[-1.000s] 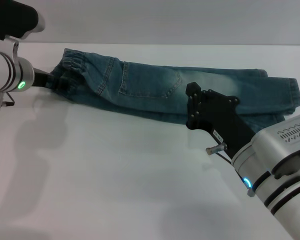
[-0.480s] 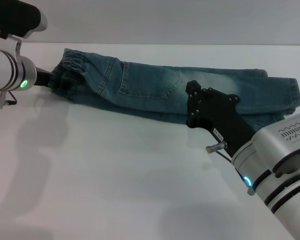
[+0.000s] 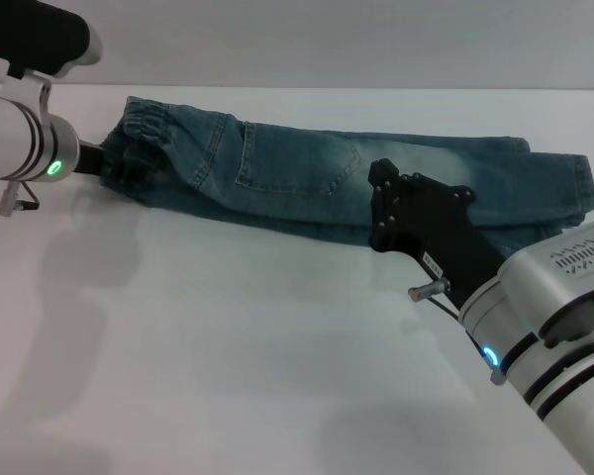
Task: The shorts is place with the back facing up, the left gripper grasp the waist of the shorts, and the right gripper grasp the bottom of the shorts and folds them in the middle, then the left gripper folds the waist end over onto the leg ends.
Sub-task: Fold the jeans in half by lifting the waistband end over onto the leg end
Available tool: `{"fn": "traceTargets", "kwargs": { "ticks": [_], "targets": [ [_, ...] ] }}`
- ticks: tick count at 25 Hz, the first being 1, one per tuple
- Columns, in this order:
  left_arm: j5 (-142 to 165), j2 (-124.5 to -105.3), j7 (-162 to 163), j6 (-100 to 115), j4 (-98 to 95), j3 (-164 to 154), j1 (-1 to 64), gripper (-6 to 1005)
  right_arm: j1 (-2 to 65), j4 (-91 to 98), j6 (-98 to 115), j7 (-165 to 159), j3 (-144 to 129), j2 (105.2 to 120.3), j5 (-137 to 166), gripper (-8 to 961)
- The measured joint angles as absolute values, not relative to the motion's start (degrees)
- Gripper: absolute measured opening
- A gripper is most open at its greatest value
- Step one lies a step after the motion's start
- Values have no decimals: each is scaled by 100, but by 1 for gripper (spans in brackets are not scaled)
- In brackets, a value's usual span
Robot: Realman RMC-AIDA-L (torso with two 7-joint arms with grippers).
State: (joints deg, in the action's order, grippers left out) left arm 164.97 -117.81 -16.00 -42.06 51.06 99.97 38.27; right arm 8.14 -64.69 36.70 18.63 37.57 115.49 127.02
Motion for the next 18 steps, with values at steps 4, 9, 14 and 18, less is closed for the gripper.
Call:
{"fn": "traceTargets", "kwargs": {
  "ticks": [4,9,14,18],
  "targets": [
    [16497,-11778,-1600,-4184,4983,10001,3895,689,820,-6469,3669,1863,3761,11549,12717,0],
    [16498,-11783,-1599,-4173,4940,10002,3926,683,827,-6468,3670,1863,3762,11549,12724,0],
    [16498,-11778,-1599,-4132,4846,10002,3986,676,826,-6468,3661,1864,3765,11549,12727,-1],
    [16498,-11779,-1599,-4121,4796,9992,4015,671,832,-6468,3658,1863,3771,11543,12727,-1]
  ]
}}
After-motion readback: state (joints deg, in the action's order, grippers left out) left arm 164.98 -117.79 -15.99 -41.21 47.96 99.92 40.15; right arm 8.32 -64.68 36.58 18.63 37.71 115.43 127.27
